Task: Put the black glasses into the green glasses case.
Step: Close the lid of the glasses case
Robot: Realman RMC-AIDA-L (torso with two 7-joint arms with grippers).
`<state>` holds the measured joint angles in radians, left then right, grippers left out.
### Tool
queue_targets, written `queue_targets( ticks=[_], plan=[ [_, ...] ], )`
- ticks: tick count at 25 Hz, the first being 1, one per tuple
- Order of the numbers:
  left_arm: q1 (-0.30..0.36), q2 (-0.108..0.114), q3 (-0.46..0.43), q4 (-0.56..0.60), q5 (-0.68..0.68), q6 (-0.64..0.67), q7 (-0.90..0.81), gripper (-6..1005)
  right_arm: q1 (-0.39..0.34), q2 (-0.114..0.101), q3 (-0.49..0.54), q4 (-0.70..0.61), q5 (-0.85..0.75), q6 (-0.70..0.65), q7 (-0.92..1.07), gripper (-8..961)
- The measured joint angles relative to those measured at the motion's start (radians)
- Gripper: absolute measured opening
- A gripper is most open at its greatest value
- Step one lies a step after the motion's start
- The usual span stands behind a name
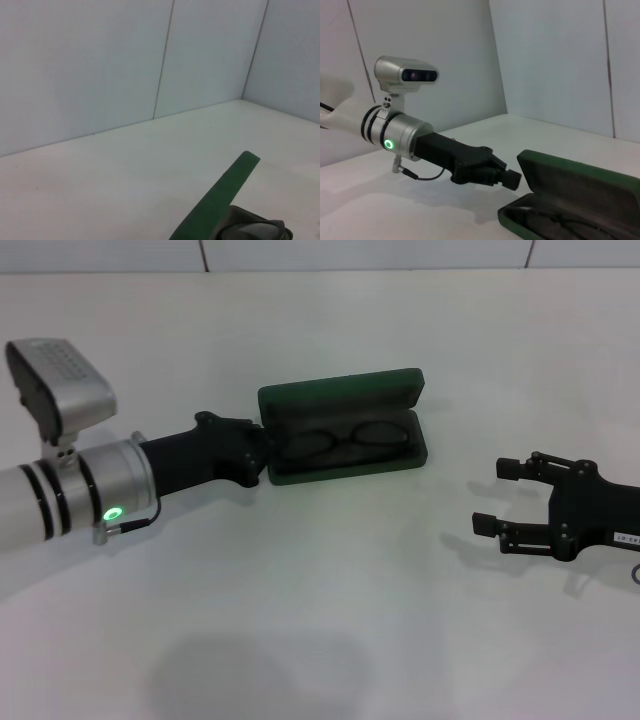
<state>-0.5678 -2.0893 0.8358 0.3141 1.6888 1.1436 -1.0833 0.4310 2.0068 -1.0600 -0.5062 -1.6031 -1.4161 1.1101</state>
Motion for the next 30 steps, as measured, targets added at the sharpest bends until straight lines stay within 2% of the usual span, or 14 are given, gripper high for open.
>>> queue_targets(
  ticks=[15, 30],
  plan=[
    [-0.073, -0.005, 0.002, -0.060, 0.000, -0.183, 0.017, 69, 0.009, 0.007, -0.003, 0.000, 0.000, -0.011, -0.001, 832],
    [-0.087, -0.004, -0.005, 0.004, -0.013, -0.261, 0.016, 72, 0.015, 0.007, -0.011, -0.001, 0.000, -0.030, 0.004, 831]
  ],
)
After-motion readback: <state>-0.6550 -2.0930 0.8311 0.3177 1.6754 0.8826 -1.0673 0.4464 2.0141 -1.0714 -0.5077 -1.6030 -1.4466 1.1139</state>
